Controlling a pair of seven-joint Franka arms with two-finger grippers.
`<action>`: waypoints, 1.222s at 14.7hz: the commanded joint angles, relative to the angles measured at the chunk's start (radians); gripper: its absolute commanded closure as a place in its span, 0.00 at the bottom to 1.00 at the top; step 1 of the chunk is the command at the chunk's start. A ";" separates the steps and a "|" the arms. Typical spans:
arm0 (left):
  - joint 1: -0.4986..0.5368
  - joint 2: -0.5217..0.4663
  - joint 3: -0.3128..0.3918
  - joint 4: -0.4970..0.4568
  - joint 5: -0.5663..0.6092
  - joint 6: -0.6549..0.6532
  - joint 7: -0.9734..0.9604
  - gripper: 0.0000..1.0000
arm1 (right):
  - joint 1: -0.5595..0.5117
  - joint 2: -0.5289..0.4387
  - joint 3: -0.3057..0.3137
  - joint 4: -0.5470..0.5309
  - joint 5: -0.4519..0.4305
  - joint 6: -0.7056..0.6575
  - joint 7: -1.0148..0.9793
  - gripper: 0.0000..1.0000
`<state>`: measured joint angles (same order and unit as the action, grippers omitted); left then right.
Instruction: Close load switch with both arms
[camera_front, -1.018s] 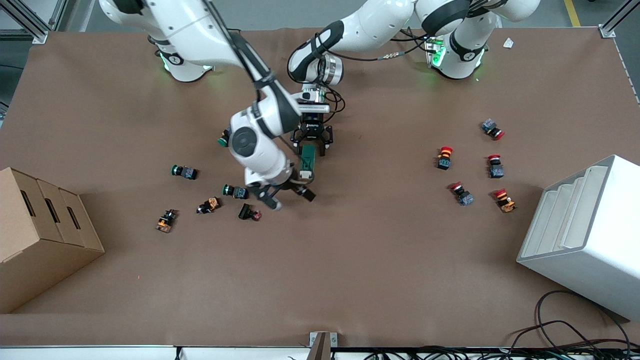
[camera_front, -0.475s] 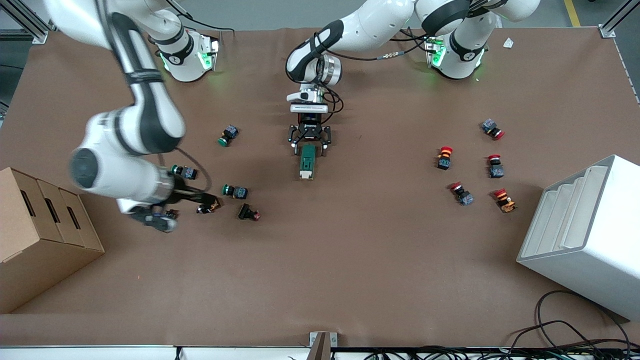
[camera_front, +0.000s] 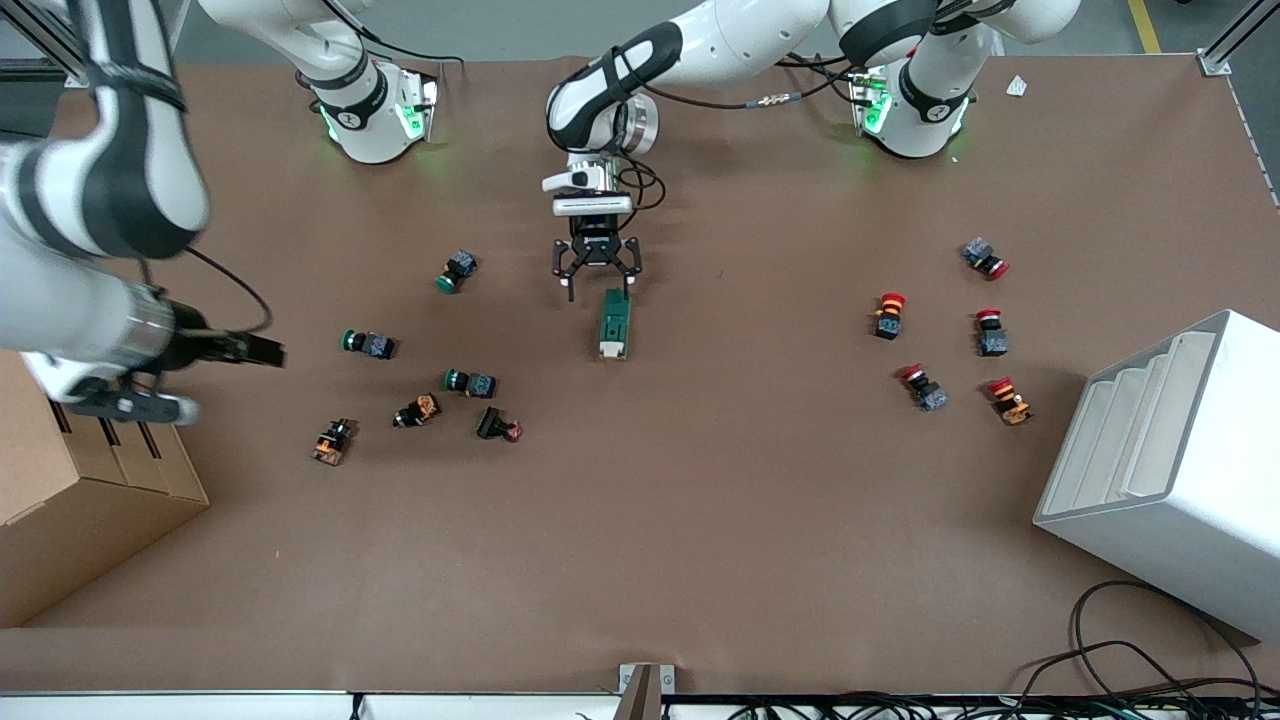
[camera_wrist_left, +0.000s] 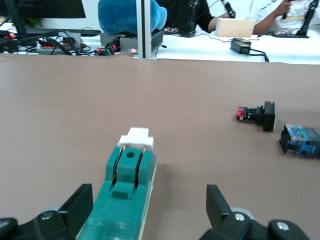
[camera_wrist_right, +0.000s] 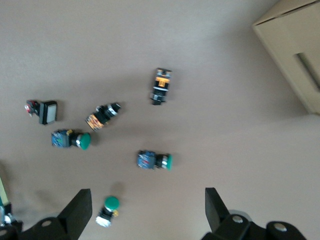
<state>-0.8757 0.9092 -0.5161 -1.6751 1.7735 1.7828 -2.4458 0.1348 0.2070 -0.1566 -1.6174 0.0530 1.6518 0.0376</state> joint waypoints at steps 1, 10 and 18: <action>0.015 -0.023 -0.016 0.038 -0.074 0.010 0.066 0.00 | -0.059 0.008 0.019 0.118 -0.051 -0.069 -0.093 0.00; 0.195 -0.110 -0.163 0.195 -0.416 0.006 0.511 0.00 | -0.103 0.022 0.020 0.283 -0.058 -0.210 -0.093 0.00; 0.291 -0.160 -0.165 0.314 -0.624 -0.005 0.813 0.00 | -0.095 0.032 0.023 0.297 -0.029 -0.205 -0.070 0.00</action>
<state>-0.6136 0.7741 -0.6754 -1.3737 1.1941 1.7841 -1.7015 0.0495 0.2278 -0.1475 -1.3405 0.0145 1.4597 -0.0505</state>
